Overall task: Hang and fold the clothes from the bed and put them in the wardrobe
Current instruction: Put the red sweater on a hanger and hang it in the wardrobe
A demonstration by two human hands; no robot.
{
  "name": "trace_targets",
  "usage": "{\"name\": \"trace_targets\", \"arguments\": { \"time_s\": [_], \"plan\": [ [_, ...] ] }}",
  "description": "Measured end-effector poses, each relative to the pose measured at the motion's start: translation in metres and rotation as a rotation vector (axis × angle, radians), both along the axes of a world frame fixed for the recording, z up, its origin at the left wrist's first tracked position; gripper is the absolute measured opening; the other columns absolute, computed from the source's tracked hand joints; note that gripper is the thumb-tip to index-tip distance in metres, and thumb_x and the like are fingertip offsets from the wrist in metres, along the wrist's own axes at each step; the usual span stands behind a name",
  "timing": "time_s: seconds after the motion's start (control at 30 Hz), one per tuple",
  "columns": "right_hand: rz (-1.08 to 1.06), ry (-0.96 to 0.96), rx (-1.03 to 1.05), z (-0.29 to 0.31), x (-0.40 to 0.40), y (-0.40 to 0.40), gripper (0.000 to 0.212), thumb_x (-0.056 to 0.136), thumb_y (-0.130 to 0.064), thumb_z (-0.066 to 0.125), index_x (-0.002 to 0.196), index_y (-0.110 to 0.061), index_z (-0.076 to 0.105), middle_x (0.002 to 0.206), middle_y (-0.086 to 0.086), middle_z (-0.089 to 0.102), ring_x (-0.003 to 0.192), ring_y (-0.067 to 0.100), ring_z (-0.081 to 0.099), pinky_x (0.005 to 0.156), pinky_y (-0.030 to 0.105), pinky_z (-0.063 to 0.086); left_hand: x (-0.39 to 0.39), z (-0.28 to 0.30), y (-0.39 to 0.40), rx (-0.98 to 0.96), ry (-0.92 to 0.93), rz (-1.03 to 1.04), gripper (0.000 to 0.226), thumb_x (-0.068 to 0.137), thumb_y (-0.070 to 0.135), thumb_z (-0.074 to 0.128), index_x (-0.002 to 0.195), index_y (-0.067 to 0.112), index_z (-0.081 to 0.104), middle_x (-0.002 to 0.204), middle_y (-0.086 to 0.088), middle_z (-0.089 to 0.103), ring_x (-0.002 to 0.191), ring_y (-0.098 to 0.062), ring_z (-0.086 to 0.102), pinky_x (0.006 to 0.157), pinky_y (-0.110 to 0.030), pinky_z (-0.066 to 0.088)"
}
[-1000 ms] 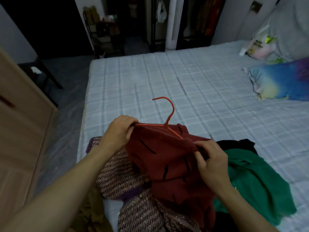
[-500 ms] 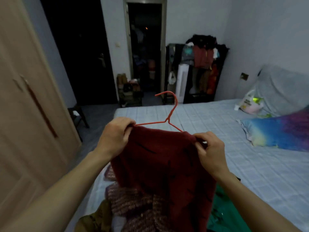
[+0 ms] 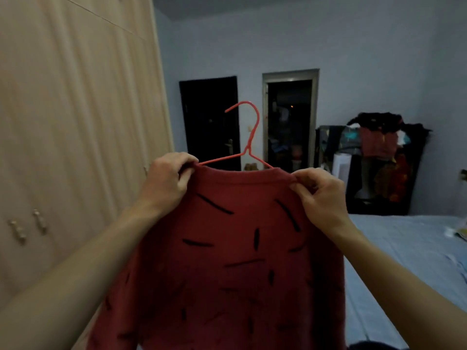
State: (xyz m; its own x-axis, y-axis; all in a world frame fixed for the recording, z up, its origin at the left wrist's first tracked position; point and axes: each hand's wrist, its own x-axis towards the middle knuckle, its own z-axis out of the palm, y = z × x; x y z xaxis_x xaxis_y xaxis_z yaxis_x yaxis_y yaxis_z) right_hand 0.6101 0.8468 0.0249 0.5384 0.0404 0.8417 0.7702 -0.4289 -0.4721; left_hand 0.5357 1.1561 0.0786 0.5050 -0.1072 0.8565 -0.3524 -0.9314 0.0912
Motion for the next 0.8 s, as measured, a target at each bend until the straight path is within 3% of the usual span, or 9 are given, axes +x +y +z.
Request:
{"name": "trace_targets", "arguments": {
  "time_s": [0.2, 0.3, 0.47, 0.63, 0.8],
  "plan": [
    [0.004, -0.047, -0.063, 0.034, -0.004, 0.021, 0.018, 0.081, -0.006, 0.076, 0.095, -0.018, 0.075, 0.087, -0.005, 0.068, 0.077, 0.001, 0.062, 0.072, 0.004, 0.043, -0.036, 0.016, 0.034, -0.102, 0.126, -0.108, 0.025, 0.084, 0.000, 0.072, 0.100, 0.019, 0.074, 0.087, 0.014, 0.071, 0.074, 0.007, 0.062, 0.070, -0.013, 0.047],
    [0.014, -0.061, -0.064, 0.047, -0.004, 0.032, 0.020, 0.081, -0.006, 0.076, 0.095, -0.020, 0.074, 0.087, -0.006, 0.067, 0.078, -0.005, 0.061, 0.072, 0.001, 0.042, -0.047, 0.022, 0.050, -0.212, 0.242, -0.157, 0.025, 0.083, 0.003, 0.074, 0.097, 0.025, 0.074, 0.082, 0.014, 0.074, 0.071, 0.003, 0.066, 0.069, -0.014, 0.049],
    [0.023, -0.080, -0.092, 0.043, -0.006, 0.046, 0.020, 0.082, -0.010, 0.075, 0.095, -0.025, 0.074, 0.089, -0.013, 0.066, 0.078, -0.003, 0.062, 0.071, 0.003, 0.044, -0.060, 0.021, 0.071, -0.452, 0.338, -0.258, 0.021, 0.078, 0.003, 0.080, 0.084, 0.016, 0.065, 0.078, 0.002, 0.073, 0.071, -0.010, 0.067, 0.067, -0.021, 0.054],
    [0.046, -0.032, -0.095, 0.013, -0.011, 0.058, 0.021, 0.083, -0.008, 0.075, 0.098, -0.022, 0.075, 0.093, -0.009, 0.069, 0.082, 0.000, 0.065, 0.072, 0.008, 0.049, -0.067, 0.000, 0.085, -0.479, 0.440, -0.177, 0.012, 0.079, 0.012, 0.082, 0.078, 0.013, 0.069, 0.080, -0.009, 0.073, 0.072, -0.016, 0.068, 0.071, -0.036, 0.056],
    [0.066, -0.054, -0.055, -0.003, -0.018, 0.061, 0.022, 0.081, -0.004, 0.075, 0.097, -0.019, 0.075, 0.092, -0.006, 0.070, 0.083, 0.006, 0.067, 0.078, 0.017, 0.054, -0.074, -0.015, 0.105, -0.479, 0.625, -0.286, 0.014, 0.085, 0.004, 0.073, 0.093, 0.014, 0.071, 0.087, -0.005, 0.074, 0.078, -0.013, 0.070, 0.069, -0.024, 0.055]
  ]
}}
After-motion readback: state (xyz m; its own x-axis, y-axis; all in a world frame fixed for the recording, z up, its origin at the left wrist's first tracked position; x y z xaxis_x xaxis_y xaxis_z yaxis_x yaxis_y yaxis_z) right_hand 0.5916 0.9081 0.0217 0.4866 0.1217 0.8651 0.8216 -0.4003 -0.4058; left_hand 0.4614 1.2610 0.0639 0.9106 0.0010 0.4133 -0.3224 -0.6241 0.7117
